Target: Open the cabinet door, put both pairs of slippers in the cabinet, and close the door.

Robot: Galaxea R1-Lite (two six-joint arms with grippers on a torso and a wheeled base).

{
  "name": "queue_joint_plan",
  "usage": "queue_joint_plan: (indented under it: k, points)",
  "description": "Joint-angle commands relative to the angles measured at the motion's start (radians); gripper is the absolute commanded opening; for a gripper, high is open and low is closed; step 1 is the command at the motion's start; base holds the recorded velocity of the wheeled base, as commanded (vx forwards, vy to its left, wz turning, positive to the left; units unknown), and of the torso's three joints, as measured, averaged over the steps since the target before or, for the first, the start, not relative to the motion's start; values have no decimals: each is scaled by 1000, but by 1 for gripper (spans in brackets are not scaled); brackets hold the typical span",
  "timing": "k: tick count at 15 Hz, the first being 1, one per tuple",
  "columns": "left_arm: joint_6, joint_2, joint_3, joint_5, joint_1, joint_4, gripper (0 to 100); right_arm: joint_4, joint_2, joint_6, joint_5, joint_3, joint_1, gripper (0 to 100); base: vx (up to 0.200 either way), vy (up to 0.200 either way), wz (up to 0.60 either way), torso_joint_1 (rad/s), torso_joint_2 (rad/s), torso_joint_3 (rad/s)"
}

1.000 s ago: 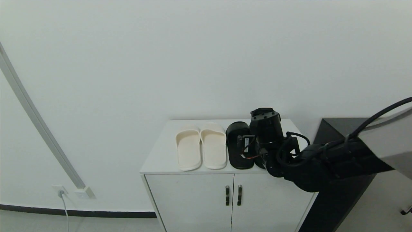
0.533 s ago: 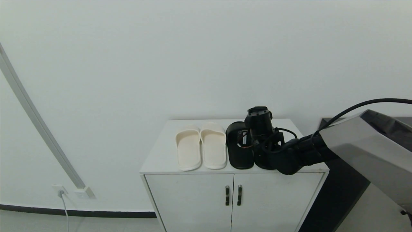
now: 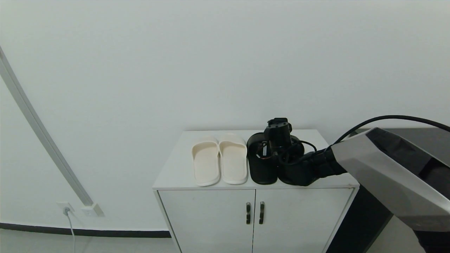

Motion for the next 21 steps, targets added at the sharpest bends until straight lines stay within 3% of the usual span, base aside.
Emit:
queue_joint_plan:
  k: [1,2,3,7,12,16,21]
  points:
    - [0,0,0,1,0,-1,0,0,33,-1,0,-34,-4,100,0,0,0,0,0,0]
    - [0,0,0,1,0,-1,0,-5,33,-4,0,-34,-4,100,0,0,0,0,0,0]
    - [0,0,0,1,0,0,0,-12,31,-8,-1,-31,-4,0,0,0,0,0,0,0]
    - [0,-1,0,1,0,-1,0,-26,16,-15,-3,-8,-3,0,0,0,0,0,0,0]
    - [-2,0,0,1,0,-1,0,-49,-111,-52,-1,117,0,0,0,0,0,0,0,0]
    - [0,0,0,1,0,-1,0,-118,-295,-109,31,327,14,0,0,0,0,0,0,0]
    - [0,0,0,1,0,-1,0,-118,-518,-144,218,598,106,0,0,0,0,0,0,0]
